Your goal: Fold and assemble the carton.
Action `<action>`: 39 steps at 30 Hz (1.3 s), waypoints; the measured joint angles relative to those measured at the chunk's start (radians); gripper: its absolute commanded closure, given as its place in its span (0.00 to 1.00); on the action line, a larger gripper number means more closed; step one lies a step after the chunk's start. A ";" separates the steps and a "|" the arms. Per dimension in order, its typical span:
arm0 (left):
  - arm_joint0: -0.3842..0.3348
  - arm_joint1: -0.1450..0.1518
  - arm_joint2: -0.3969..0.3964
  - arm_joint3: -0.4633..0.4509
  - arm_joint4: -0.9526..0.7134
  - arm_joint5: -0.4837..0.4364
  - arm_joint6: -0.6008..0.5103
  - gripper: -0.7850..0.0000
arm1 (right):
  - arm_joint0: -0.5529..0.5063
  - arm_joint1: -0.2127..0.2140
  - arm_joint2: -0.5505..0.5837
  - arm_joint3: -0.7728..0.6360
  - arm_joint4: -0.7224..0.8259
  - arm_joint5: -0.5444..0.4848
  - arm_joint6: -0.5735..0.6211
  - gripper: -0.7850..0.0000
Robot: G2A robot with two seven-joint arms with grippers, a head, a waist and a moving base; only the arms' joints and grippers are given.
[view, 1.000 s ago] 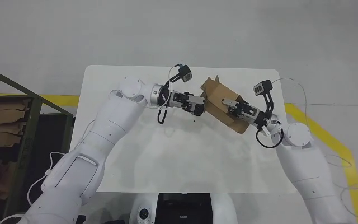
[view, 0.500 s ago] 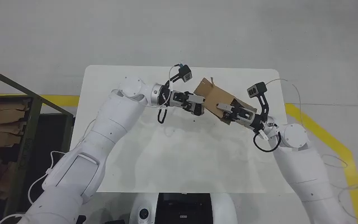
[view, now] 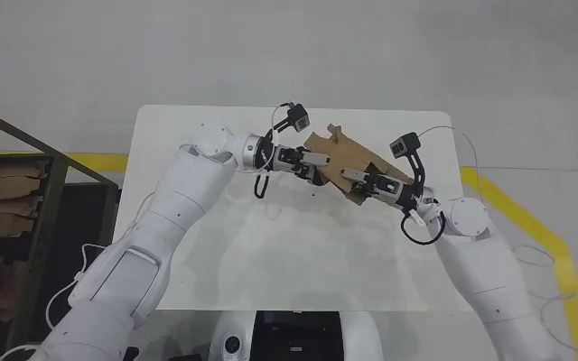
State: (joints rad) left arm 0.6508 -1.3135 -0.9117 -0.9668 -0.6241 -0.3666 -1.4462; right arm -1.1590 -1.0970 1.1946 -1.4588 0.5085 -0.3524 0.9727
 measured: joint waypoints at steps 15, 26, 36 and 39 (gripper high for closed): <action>0.003 0.002 -0.016 0.005 -0.004 0.000 -0.008 0.00 | 0.002 -0.004 -0.001 0.012 -0.005 -0.014 -0.005 1.00; 0.025 0.010 -0.037 0.002 0.003 0.001 -0.007 0.00 | 0.004 0.012 0.078 0.056 -0.010 -0.033 0.049 1.00; 0.051 0.023 -0.064 -0.009 0.017 0.007 0.001 0.00 | 0.059 0.022 0.099 0.159 0.083 -0.094 0.308 1.00; 0.058 0.026 -0.072 -0.018 0.022 0.012 0.005 0.00 | 0.080 0.023 0.094 0.182 0.103 -0.118 0.378 1.00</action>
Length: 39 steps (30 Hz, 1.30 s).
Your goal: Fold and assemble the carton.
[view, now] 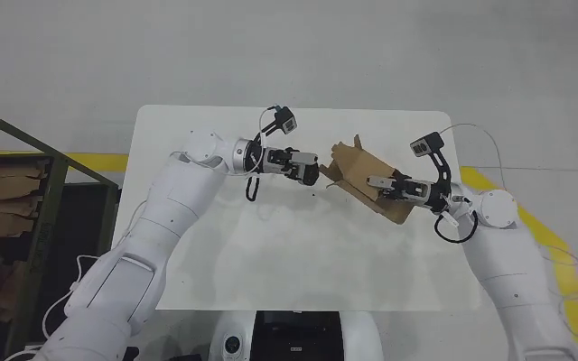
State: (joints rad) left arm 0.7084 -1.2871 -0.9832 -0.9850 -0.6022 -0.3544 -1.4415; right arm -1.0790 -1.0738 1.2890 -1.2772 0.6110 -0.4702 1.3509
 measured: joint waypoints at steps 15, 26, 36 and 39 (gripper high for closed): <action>0.011 0.008 -0.020 -0.017 0.011 0.007 0.022 0.00 | 0.011 0.025 -0.045 -0.043 -0.003 0.009 0.008 1.00; 0.033 0.028 -0.060 -0.042 0.032 0.022 0.025 0.00 | 0.006 0.045 -0.076 -0.090 0.026 0.021 0.020 1.00; 0.024 0.015 -0.020 -0.048 0.011 0.023 0.019 0.00 | 0.019 0.052 -0.129 -0.107 0.033 0.004 0.004 1.00; 0.026 0.012 -0.013 -0.060 -0.004 0.025 0.007 0.00 | 0.025 0.054 -0.141 -0.100 0.030 -0.002 -0.003 1.00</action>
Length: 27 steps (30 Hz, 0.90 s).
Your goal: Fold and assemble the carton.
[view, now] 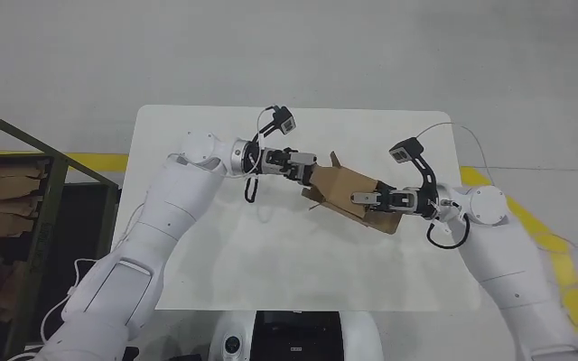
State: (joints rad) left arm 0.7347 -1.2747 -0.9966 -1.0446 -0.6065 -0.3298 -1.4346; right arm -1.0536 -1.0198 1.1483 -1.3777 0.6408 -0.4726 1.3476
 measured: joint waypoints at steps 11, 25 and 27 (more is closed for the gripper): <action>0.008 0.000 0.004 -0.038 -0.007 0.014 -0.004 0.00 | 0.010 0.009 -0.031 0.004 0.010 -0.021 -0.021 1.00; -0.002 -0.008 0.029 -0.037 -0.013 0.012 -0.008 0.00 | 0.023 0.011 -0.074 0.009 0.031 -0.039 -0.039 1.00; -0.004 -0.009 0.031 -0.035 -0.012 0.011 -0.007 0.00 | 0.026 0.010 -0.080 0.010 0.033 -0.041 -0.041 1.00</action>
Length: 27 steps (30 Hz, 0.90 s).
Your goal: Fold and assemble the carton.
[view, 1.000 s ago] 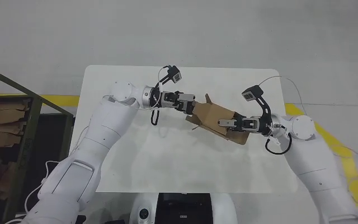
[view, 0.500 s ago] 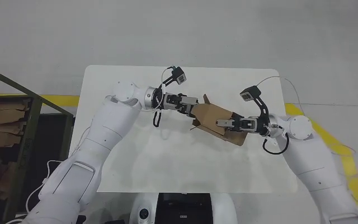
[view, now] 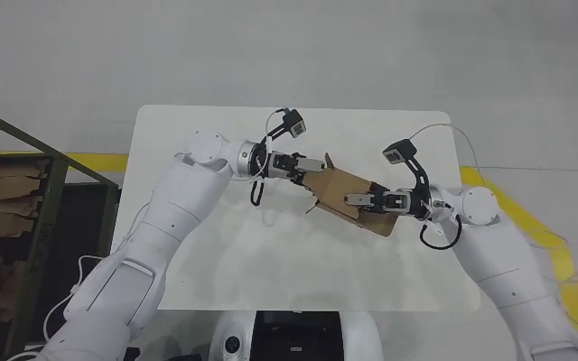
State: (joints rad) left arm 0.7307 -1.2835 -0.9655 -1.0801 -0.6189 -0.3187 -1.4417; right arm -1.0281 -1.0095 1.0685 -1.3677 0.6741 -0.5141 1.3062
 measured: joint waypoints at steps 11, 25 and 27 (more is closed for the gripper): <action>-0.011 -0.005 0.009 0.012 0.004 -0.008 0.011 0.00 | 0.013 -0.003 -0.030 0.009 0.016 -0.006 -0.006 1.00; 0.003 0.003 -0.014 -0.011 0.005 -0.008 0.012 0.00 | -0.012 0.012 0.018 0.013 0.085 0.000 0.000 1.00; 0.008 0.005 -0.019 -0.019 0.005 -0.007 0.012 0.00 | -0.018 0.015 0.029 0.012 0.096 0.001 0.001 1.00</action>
State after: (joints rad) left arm 0.7390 -1.2785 -0.9846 -1.0993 -0.6140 -0.3259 -1.4293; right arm -1.0461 -0.9948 1.0973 -1.3560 0.7703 -0.5132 1.3071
